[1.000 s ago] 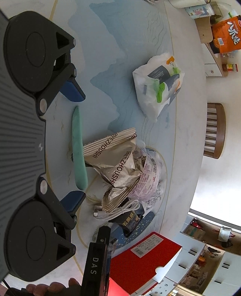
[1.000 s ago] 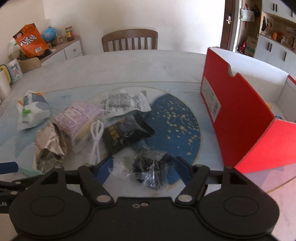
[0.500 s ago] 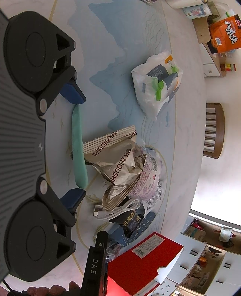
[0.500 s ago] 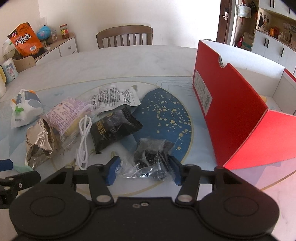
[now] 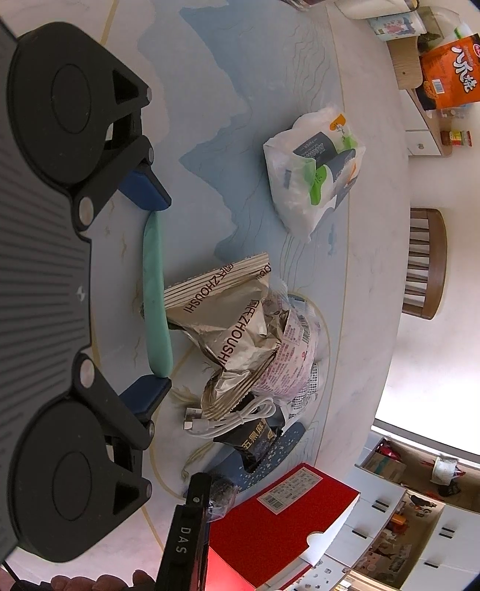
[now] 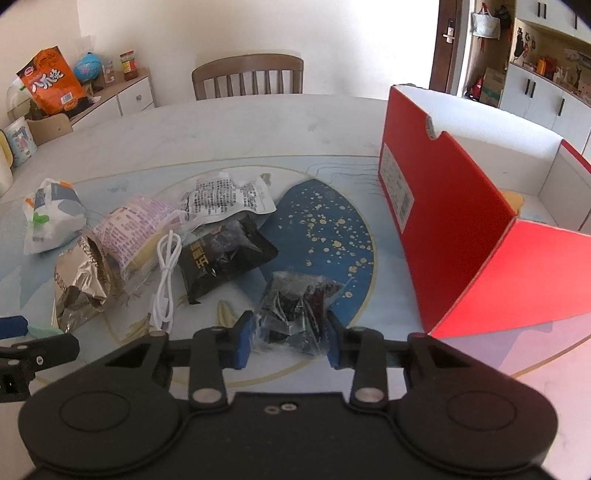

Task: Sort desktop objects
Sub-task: 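Carry the black bag with the right tool while the left tool carries the teal stick to the box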

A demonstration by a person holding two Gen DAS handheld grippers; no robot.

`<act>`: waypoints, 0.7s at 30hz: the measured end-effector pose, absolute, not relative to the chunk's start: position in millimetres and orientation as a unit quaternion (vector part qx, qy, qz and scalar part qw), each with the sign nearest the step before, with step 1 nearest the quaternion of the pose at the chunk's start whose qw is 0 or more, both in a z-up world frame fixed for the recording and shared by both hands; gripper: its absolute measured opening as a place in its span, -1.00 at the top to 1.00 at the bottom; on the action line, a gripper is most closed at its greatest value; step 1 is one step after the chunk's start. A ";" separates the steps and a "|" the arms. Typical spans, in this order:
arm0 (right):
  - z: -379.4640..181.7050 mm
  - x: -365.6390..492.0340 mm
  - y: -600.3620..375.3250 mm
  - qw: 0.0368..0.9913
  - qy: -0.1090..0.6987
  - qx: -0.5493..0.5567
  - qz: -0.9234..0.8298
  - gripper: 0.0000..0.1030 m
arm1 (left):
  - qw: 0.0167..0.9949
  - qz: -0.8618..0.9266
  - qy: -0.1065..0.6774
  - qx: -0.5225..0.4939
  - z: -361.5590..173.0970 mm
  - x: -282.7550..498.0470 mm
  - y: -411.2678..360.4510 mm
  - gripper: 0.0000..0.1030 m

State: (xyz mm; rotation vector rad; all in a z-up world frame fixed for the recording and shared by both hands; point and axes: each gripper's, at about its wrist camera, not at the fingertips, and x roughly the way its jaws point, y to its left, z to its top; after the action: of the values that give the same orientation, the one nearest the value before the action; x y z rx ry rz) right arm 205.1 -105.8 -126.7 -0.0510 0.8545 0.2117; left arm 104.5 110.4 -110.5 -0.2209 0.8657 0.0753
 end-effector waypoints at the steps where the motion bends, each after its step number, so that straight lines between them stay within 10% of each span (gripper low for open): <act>1: -125.5 204.9 -106.8 0.905 0.412 -0.023 0.102 0.29 | 0.901 0.036 0.418 -0.107 -110.4 104.4 110.5 -0.86; 21: -87.5 184.4 -118.8 0.911 0.392 -0.011 0.125 0.31 | 0.918 -0.002 0.386 -0.094 -63.8 100.2 97.0 -0.86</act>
State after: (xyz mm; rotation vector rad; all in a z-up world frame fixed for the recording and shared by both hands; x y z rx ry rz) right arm 184.4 -118.8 -87.5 -0.0217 0.8075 0.2586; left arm 100.2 97.0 -63.8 -0.1928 0.7946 -0.0041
